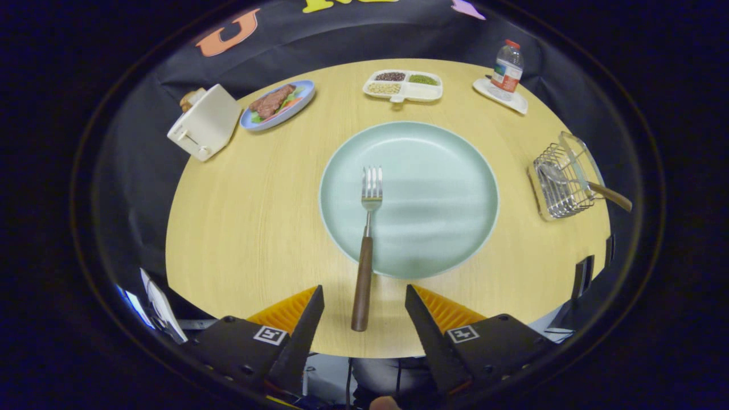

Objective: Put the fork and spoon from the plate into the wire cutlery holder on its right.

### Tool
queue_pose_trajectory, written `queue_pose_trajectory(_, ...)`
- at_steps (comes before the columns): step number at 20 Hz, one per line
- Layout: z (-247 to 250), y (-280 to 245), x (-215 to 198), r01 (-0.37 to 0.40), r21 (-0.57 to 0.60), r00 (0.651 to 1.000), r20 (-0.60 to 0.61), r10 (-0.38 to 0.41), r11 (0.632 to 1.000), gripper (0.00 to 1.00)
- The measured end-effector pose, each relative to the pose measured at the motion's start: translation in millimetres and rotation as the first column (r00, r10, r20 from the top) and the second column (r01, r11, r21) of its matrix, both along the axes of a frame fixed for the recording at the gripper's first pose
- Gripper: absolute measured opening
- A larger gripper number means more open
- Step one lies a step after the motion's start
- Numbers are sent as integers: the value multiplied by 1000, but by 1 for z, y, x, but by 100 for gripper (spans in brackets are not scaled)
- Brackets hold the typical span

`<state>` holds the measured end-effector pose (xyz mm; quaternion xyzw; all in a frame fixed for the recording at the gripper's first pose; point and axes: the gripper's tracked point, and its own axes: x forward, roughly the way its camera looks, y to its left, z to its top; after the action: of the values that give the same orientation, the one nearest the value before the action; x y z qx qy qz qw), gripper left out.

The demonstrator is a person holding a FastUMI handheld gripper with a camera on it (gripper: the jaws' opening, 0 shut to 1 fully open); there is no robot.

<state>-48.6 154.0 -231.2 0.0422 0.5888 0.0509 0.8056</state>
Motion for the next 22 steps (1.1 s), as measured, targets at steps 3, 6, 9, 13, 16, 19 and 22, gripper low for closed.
queue_pose_trajectory(3,-7,2,0,4,-10,1000,-16,-4,1000,72)
queue_pose_trajectory(6,-15,1,-1,-5,-27,1000,-29,4,1000,58)
queue_pose_trajectory(9,-17,-2,2,21,-25,999,-37,-22,999,31)
queue_pose_trajectory(13,-22,-7,3,16,-32,999,-43,-18,999,11)
queue_pose_trajectory(16,-17,-8,4,8,-27,1000,-27,-8,1000,6)
queue_pose_trajectory(19,-16,-8,3,-10,-18,1000,-26,10,1000,1)
queue_pose_trajectory(22,-9,-11,2,-12,-5,1000,-22,12,1000,1)
